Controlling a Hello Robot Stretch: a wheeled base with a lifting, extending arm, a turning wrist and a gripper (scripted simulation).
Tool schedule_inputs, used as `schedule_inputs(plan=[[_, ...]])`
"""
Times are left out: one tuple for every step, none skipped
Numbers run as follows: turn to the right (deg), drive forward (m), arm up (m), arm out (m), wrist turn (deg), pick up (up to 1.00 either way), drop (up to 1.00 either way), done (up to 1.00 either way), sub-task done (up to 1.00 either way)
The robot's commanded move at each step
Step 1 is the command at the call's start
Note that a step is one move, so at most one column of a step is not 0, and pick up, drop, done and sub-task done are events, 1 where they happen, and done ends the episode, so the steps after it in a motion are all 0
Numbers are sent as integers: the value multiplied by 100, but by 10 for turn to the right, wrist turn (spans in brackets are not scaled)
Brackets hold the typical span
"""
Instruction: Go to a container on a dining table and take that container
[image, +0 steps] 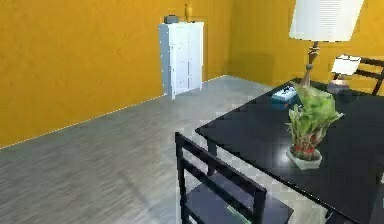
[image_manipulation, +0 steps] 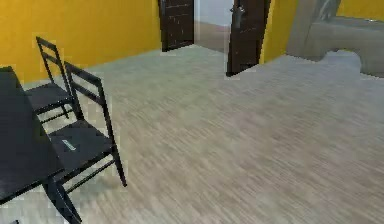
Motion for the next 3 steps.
schedule_inputs(plan=[[-300, 0, 0, 0, 0, 0, 0, 0, 0], [0, 75, 0, 0, 0, 0, 0, 0, 0], [330, 0, 0, 0, 0, 0, 0, 0, 0]])
